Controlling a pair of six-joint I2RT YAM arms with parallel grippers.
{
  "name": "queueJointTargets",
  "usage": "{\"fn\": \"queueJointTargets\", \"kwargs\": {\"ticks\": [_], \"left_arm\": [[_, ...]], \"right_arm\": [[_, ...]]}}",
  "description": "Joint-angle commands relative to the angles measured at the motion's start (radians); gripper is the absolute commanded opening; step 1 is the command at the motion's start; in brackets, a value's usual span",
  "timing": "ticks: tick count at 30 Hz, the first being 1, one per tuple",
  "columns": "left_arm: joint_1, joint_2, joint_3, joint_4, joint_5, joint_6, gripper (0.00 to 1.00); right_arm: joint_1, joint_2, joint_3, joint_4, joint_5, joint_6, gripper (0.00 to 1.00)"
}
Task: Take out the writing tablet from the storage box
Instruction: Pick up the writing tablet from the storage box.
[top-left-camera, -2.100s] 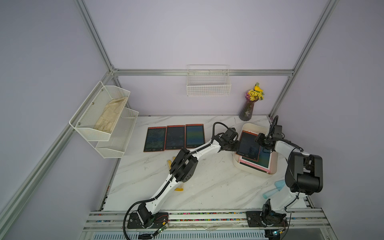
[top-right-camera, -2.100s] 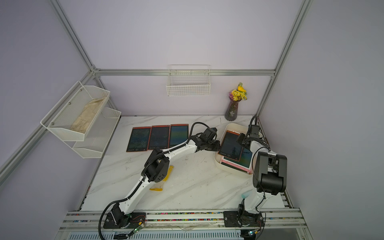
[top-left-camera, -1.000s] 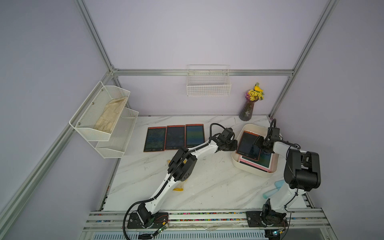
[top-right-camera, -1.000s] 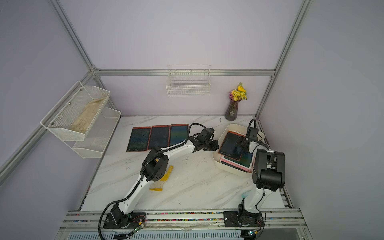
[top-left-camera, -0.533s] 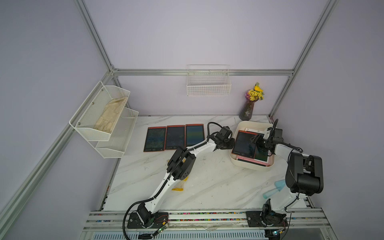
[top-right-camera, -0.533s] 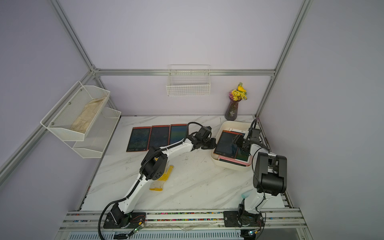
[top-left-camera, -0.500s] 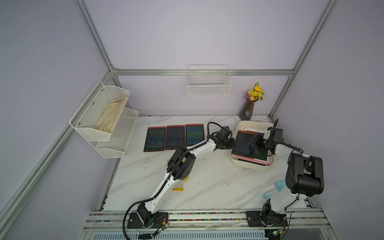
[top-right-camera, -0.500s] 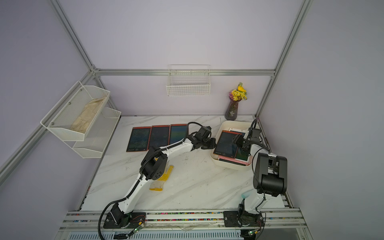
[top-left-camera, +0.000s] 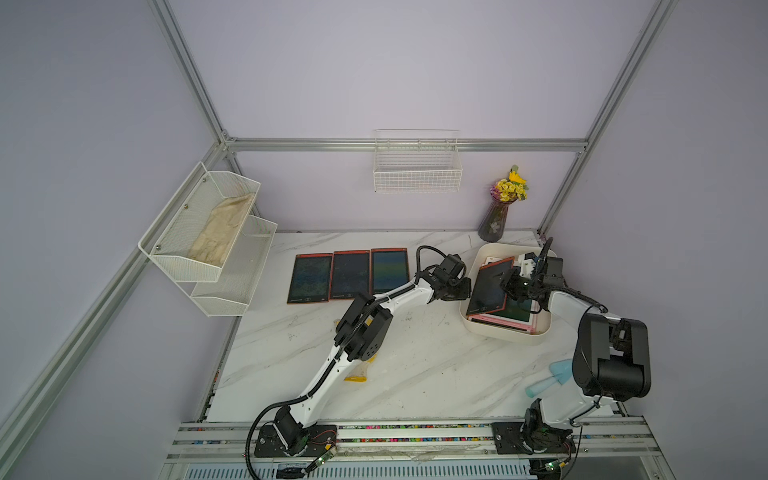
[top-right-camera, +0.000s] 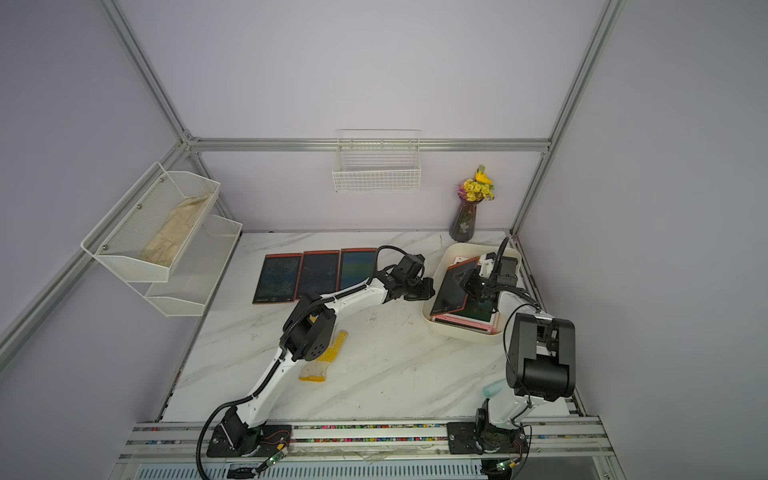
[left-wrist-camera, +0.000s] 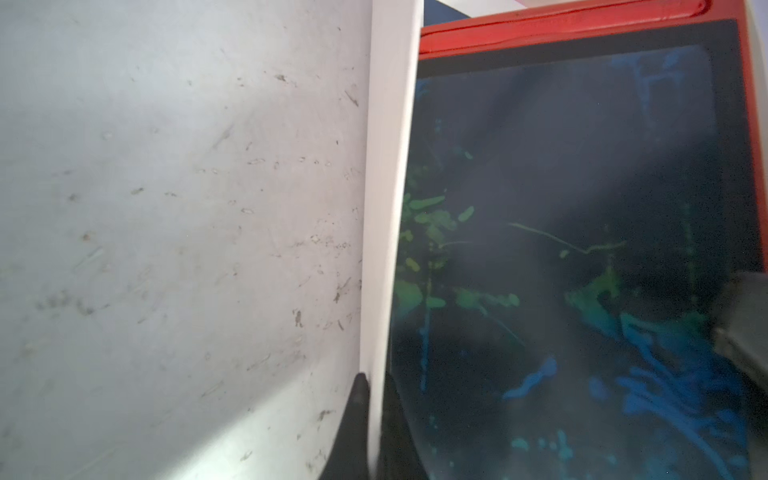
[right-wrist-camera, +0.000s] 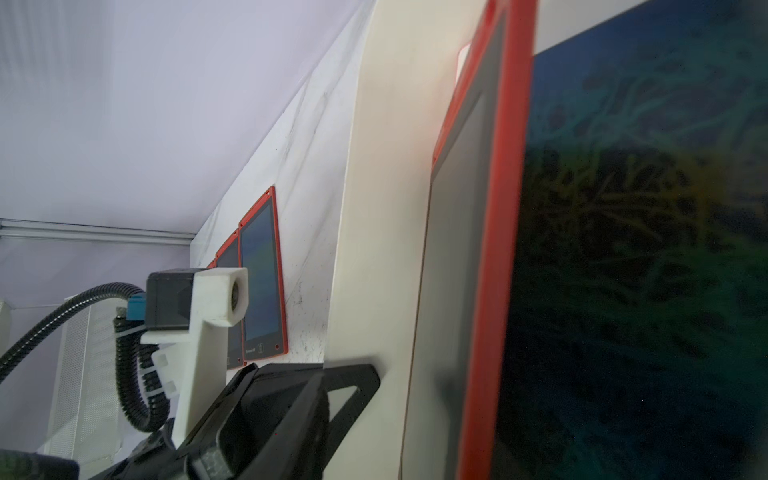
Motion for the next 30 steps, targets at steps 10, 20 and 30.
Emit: {"fn": "queueJointTargets", "kwargs": {"ticks": [10, 20, 30], "left_arm": [[-0.030, -0.048, -0.038, 0.046, 0.074, -0.061, 0.09], [-0.071, -0.049, -0.009, 0.063, 0.056, -0.093, 0.20], [-0.117, -0.041, 0.020, 0.142, 0.089, -0.160, 0.39]], "right_arm": [[-0.012, 0.108, 0.081, -0.031, 0.136, -0.048, 0.21], [-0.047, 0.187, 0.180, -0.027, 0.091, -0.057, 0.08], [-0.126, 0.235, 0.242, -0.032, 0.055, -0.066, 0.03]]}}
